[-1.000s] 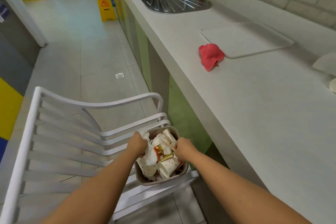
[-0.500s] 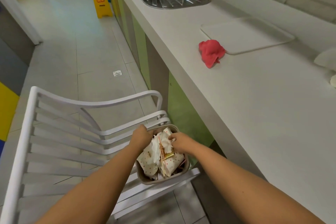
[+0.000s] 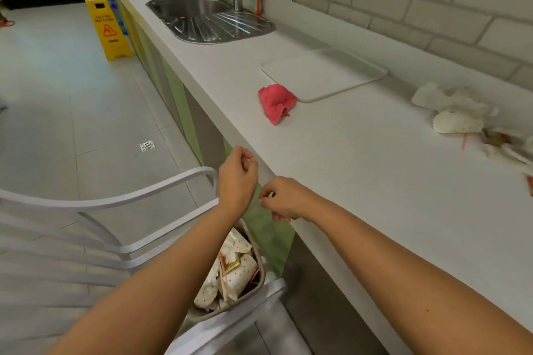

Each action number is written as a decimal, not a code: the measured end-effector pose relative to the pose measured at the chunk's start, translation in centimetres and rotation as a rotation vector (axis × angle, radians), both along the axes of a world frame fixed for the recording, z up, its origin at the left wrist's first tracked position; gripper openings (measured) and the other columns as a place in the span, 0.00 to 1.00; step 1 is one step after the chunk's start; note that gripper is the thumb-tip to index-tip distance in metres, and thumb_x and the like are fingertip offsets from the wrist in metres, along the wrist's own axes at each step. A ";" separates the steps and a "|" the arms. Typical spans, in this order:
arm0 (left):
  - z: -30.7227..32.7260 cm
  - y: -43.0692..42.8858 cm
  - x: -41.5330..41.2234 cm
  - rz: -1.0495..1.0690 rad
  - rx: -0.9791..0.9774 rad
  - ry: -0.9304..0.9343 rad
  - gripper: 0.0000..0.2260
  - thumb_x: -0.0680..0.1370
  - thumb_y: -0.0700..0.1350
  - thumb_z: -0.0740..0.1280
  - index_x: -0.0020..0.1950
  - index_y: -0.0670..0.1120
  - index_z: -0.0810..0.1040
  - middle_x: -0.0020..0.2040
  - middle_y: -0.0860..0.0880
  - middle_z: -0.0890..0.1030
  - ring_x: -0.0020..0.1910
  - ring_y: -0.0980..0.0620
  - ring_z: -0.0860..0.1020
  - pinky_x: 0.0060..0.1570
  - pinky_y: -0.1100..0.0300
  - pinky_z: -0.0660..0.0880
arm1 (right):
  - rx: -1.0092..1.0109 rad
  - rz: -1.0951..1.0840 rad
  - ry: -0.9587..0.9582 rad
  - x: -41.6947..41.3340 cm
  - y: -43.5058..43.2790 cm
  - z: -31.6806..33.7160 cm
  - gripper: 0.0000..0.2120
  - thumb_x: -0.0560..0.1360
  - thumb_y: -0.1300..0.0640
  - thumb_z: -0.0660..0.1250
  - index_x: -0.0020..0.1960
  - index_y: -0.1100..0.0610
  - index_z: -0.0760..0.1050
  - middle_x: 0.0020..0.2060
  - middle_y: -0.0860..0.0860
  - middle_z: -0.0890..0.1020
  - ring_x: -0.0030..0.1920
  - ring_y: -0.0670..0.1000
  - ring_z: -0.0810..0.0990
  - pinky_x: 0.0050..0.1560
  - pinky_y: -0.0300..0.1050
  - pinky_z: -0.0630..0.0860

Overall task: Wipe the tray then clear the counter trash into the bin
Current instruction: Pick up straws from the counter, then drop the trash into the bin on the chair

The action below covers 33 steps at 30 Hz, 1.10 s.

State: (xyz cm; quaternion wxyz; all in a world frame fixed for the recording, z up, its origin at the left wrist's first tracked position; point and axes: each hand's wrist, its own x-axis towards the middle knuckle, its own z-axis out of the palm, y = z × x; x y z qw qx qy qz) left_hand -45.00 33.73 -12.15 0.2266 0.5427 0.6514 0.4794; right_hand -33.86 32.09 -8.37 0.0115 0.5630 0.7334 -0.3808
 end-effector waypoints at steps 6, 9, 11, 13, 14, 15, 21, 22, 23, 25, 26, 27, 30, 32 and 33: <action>2.1 1.5 6.6 -0.146 0.068 0.039 0.04 0.77 0.40 0.63 0.50 0.43 0.74 0.46 0.48 0.74 0.40 0.53 0.71 0.36 0.71 0.65 | 0.048 -0.158 0.017 6.3 0.1 2.4 0.12 0.78 0.57 0.59 0.54 0.62 0.78 0.28 0.50 0.76 0.28 0.49 0.73 0.31 0.39 0.69; 2.9 1.7 10.7 -0.256 0.053 0.049 0.06 0.77 0.41 0.62 0.53 0.43 0.73 0.49 0.50 0.70 0.43 0.53 0.71 0.38 0.70 0.66 | 0.073 -0.248 0.013 10.5 -0.1 2.9 0.12 0.78 0.57 0.60 0.54 0.62 0.78 0.29 0.51 0.76 0.29 0.49 0.73 0.36 0.41 0.71; 3.3 1.8 13.4 -0.328 0.047 0.052 0.07 0.77 0.41 0.62 0.55 0.42 0.73 0.51 0.51 0.69 0.44 0.52 0.71 0.42 0.69 0.65 | 0.095 -0.301 -0.006 13.3 -0.2 3.0 0.12 0.78 0.57 0.60 0.54 0.61 0.78 0.30 0.50 0.76 0.29 0.48 0.73 0.38 0.42 0.72; 3.6 1.9 16.1 -0.394 0.040 0.063 0.08 0.77 0.41 0.63 0.56 0.43 0.72 0.52 0.51 0.68 0.44 0.53 0.71 0.45 0.67 0.65 | 0.116 -0.360 -0.025 16.1 -0.4 3.3 0.11 0.78 0.56 0.60 0.53 0.60 0.77 0.31 0.49 0.76 0.31 0.48 0.74 0.42 0.43 0.74; 3.7 2.0 17.5 -0.427 0.036 0.073 0.09 0.78 0.42 0.63 0.57 0.43 0.72 0.52 0.51 0.68 0.45 0.53 0.71 0.46 0.67 0.65 | 0.128 -0.390 -0.035 17.5 -0.5 3.4 0.10 0.78 0.56 0.60 0.53 0.58 0.77 0.33 0.48 0.76 0.33 0.49 0.76 0.45 0.44 0.75; 3.8 2.0 18.8 -0.458 0.029 0.085 0.09 0.78 0.42 0.63 0.58 0.43 0.72 0.53 0.51 0.68 0.45 0.53 0.70 0.46 0.66 0.65 | 0.142 -0.418 -0.046 19.0 -0.7 3.5 0.10 0.77 0.56 0.60 0.53 0.57 0.78 0.35 0.48 0.77 0.36 0.50 0.77 0.47 0.45 0.76; 3.4 2.4 26.0 -0.626 -0.013 0.148 0.10 0.77 0.43 0.64 0.58 0.44 0.72 0.55 0.50 0.67 0.49 0.53 0.71 0.51 0.65 0.67 | 0.259 -0.572 -0.177 27.4 -1.8 3.6 0.10 0.77 0.53 0.62 0.55 0.54 0.76 0.49 0.48 0.77 0.52 0.52 0.79 0.51 0.45 0.75; 3.3 2.4 27.3 -0.651 -0.017 0.164 0.10 0.77 0.43 0.64 0.58 0.45 0.72 0.56 0.49 0.68 0.49 0.53 0.70 0.51 0.65 0.67 | 0.295 -0.602 -0.214 29.0 -2.0 3.6 0.11 0.77 0.53 0.62 0.57 0.53 0.76 0.51 0.49 0.76 0.55 0.52 0.77 0.51 0.44 0.74; 3.1 2.5 28.5 -0.672 -0.017 0.179 0.11 0.77 0.43 0.64 0.59 0.45 0.72 0.57 0.49 0.68 0.49 0.53 0.70 0.52 0.65 0.68 | 0.337 -0.631 -0.257 30.4 -2.1 3.7 0.12 0.78 0.53 0.62 0.59 0.53 0.75 0.55 0.50 0.75 0.58 0.53 0.74 0.51 0.44 0.72; 3.0 2.5 30.7 -0.715 -0.017 0.201 0.11 0.77 0.43 0.65 0.59 0.45 0.72 0.58 0.47 0.68 0.48 0.52 0.70 0.52 0.65 0.68 | 0.424 -0.686 -0.360 33.3 -2.3 3.8 0.14 0.78 0.53 0.62 0.63 0.53 0.73 0.61 0.52 0.71 0.64 0.55 0.68 0.56 0.47 0.70; 2.9 2.5 31.8 -0.735 -0.019 0.212 0.12 0.77 0.43 0.65 0.59 0.45 0.72 0.59 0.47 0.68 0.48 0.52 0.71 0.52 0.64 0.68 | 0.466 -0.714 -0.412 34.8 -2.4 3.9 0.16 0.77 0.54 0.62 0.64 0.53 0.72 0.63 0.53 0.69 0.65 0.56 0.65 0.59 0.48 0.68; 2.9 2.6 32.7 -0.750 -0.018 0.225 0.12 0.77 0.43 0.65 0.59 0.44 0.72 0.59 0.46 0.68 0.48 0.52 0.71 0.53 0.64 0.69 | 0.506 -0.743 -0.457 36.1 -2.5 4.0 0.17 0.77 0.55 0.63 0.66 0.53 0.71 0.64 0.53 0.67 0.66 0.56 0.64 0.61 0.48 0.67; 2.9 3.2 35.1 -0.778 -0.012 0.278 0.13 0.77 0.43 0.65 0.60 0.44 0.72 0.60 0.45 0.68 0.49 0.49 0.73 0.54 0.62 0.70 | 0.595 -0.816 -0.546 39.5 -2.9 4.2 0.21 0.75 0.59 0.64 0.68 0.52 0.68 0.64 0.54 0.66 0.64 0.57 0.64 0.61 0.49 0.65; 3.0 3.7 36.7 -0.788 -0.007 0.313 0.13 0.76 0.43 0.66 0.60 0.43 0.72 0.61 0.44 0.68 0.52 0.46 0.74 0.54 0.60 0.70 | 0.588 -0.837 -0.588 41.5 -3.1 4.1 0.26 0.74 0.62 0.64 0.70 0.51 0.65 0.64 0.54 0.65 0.64 0.57 0.63 0.62 0.51 0.64; 3.1 3.9 37.3 -0.793 -0.005 0.323 0.13 0.76 0.43 0.66 0.60 0.43 0.72 0.61 0.44 0.69 0.53 0.46 0.74 0.54 0.60 0.70 | 0.555 -0.844 -0.604 42.1 -3.1 3.9 0.29 0.72 0.62 0.65 0.71 0.49 0.63 0.65 0.55 0.64 0.65 0.58 0.62 0.62 0.53 0.64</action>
